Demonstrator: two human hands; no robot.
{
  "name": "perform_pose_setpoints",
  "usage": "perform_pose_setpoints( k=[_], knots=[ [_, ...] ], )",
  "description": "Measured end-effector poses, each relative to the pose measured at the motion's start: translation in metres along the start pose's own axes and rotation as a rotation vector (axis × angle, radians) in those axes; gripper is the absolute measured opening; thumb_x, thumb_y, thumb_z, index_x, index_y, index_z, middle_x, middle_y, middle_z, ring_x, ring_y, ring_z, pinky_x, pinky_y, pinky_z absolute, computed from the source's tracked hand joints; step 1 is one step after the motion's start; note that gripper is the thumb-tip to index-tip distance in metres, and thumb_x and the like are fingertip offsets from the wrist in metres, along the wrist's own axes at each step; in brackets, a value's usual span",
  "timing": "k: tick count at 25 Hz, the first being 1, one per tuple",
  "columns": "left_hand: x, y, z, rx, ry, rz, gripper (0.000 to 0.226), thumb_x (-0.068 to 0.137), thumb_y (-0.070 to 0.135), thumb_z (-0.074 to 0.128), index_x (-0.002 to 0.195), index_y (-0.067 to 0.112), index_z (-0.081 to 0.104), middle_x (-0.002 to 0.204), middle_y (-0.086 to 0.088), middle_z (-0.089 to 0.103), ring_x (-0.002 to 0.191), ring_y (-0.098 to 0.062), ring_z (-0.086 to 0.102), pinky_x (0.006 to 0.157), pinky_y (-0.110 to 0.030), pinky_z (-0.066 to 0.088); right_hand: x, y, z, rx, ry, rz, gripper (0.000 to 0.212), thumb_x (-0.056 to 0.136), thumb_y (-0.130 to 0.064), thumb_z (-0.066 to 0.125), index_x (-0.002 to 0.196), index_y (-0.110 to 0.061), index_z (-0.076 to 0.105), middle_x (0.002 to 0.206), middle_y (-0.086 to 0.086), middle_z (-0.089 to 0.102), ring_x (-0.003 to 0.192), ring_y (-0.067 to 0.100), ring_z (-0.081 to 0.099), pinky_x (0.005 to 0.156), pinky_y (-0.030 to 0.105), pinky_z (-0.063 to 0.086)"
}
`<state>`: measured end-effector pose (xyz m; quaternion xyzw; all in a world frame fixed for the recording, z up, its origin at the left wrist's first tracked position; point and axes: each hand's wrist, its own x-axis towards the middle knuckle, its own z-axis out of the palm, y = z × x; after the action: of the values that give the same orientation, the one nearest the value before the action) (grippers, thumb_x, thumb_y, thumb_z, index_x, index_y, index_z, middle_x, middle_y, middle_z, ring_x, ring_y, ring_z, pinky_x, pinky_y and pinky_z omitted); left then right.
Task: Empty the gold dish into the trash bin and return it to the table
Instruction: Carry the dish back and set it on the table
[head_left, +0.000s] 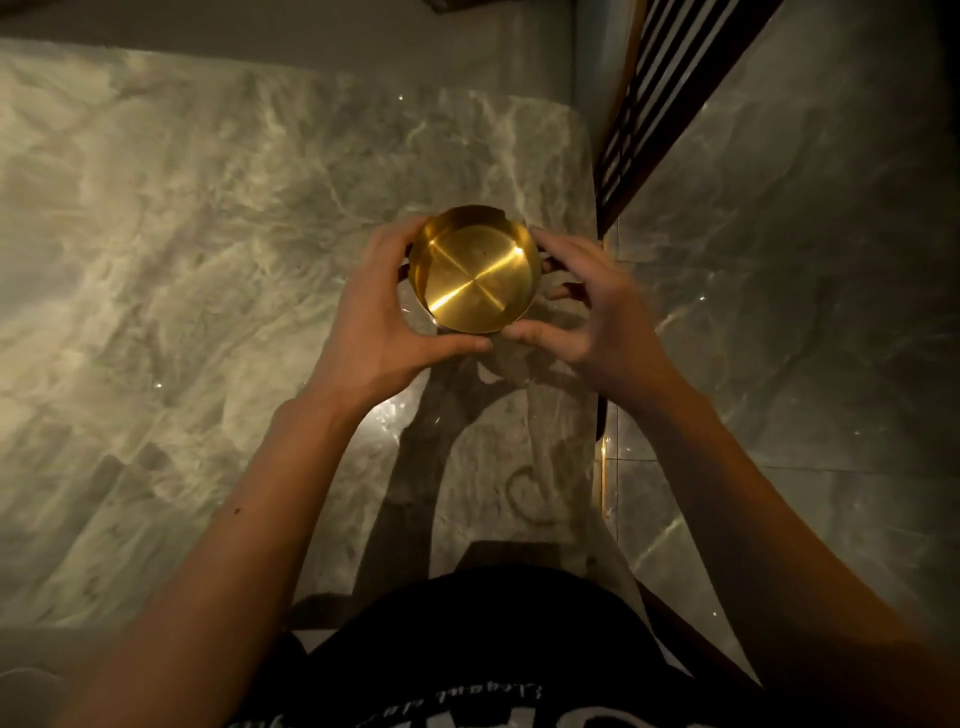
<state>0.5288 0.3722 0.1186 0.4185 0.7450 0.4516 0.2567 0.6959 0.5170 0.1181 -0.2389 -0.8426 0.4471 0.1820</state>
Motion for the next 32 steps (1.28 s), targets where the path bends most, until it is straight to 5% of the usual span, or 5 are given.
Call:
perform_pose_setpoints(
  k=[14,20,24,32],
  knots=[
    [-0.08,-0.001,-0.077,-0.028,0.198,-0.046,0.101,0.057,0.037,0.091,0.143,0.018,0.041,0.14,0.01,0.049,0.126,0.003,0.047,0.103,-0.015,0.041,-0.001,-0.079,0.055,0.142,-0.123,-0.006,0.08,0.069,-0.021,0.086,0.14,-0.018,0.049,0.132,-0.008,0.052,0.118,0.007,0.054,0.091,0.021,0.049],
    [-0.089,-0.057,-0.167,-0.053,0.187,-0.018,0.097,0.054,0.052,0.085,0.138,0.031,0.041,0.134,0.022,0.047,0.124,0.009,0.045,0.1,-0.009,0.039,0.029,-0.132,0.145,0.075,-0.128,0.0,0.079,0.071,-0.023,0.085,0.141,-0.019,0.048,0.137,-0.001,0.053,0.118,0.009,0.054,0.093,0.026,0.051],
    [-0.096,-0.097,-0.248,-0.047,0.095,0.007,0.099,0.054,0.048,0.088,0.139,0.029,0.041,0.137,0.016,0.048,0.127,0.001,0.047,0.104,-0.019,0.042,0.039,-0.176,0.22,0.096,-0.044,0.055,0.079,0.07,-0.016,0.086,0.139,-0.019,0.048,0.135,-0.003,0.052,0.119,0.01,0.054,0.094,0.029,0.053],
    [-0.133,-0.134,-0.346,-0.03,0.161,-0.059,0.097,0.053,0.051,0.086,0.138,0.037,0.04,0.139,0.014,0.05,0.128,-0.004,0.048,0.102,-0.014,0.039,0.068,-0.237,0.31,0.105,-0.108,0.015,0.078,0.072,-0.022,0.085,0.14,-0.022,0.048,0.134,-0.012,0.051,0.118,0.001,0.051,0.091,0.015,0.048]
  ],
)
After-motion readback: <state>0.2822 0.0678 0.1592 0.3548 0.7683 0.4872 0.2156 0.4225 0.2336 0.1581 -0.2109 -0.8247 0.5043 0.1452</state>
